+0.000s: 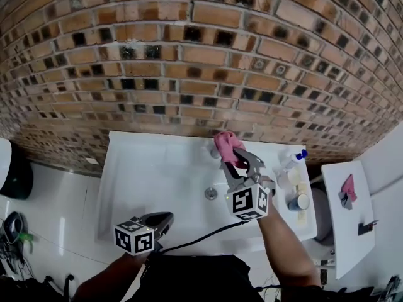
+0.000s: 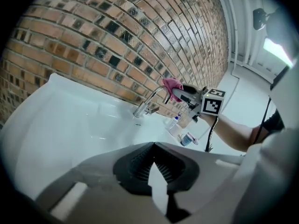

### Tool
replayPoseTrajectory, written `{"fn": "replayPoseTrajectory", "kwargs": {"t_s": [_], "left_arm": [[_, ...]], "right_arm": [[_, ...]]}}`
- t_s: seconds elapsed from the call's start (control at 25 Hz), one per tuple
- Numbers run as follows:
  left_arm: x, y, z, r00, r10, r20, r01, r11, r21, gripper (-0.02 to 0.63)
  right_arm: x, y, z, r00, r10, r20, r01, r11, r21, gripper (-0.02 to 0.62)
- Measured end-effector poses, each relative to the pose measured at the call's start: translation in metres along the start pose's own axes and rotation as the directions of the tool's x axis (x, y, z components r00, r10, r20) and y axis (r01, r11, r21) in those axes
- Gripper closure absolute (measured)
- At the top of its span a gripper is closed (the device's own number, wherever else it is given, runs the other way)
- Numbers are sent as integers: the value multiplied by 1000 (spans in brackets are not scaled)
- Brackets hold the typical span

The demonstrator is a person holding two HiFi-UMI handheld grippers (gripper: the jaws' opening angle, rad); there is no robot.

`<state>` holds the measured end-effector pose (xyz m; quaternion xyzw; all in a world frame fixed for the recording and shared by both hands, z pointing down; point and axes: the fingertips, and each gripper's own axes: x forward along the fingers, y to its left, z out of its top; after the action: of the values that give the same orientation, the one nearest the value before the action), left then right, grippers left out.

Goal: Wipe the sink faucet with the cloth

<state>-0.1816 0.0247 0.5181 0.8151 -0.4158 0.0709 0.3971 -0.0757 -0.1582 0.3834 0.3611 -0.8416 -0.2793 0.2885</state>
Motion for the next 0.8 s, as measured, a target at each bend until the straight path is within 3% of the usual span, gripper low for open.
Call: {"fn": "replayPoseTrajectory", "kwargs": {"t_s": [0.12,0.28,0.8], "left_arm": [[-8,4,-5,1000,-8,-10,8,1000,-1,600],[-17,6,-12,1000,-19,-24,19,1000,2,600],[-24,13,-21,998,-44,-53,44,999,-1,600]], "right_arm": [[-2,6,-3,997,-74,-22,74,997,-35,449],[-5,12,-4,993,-113,-44,112,994,-17,449],[-14,43,-13,989,-93,-118,93,996,-8,449]]}}
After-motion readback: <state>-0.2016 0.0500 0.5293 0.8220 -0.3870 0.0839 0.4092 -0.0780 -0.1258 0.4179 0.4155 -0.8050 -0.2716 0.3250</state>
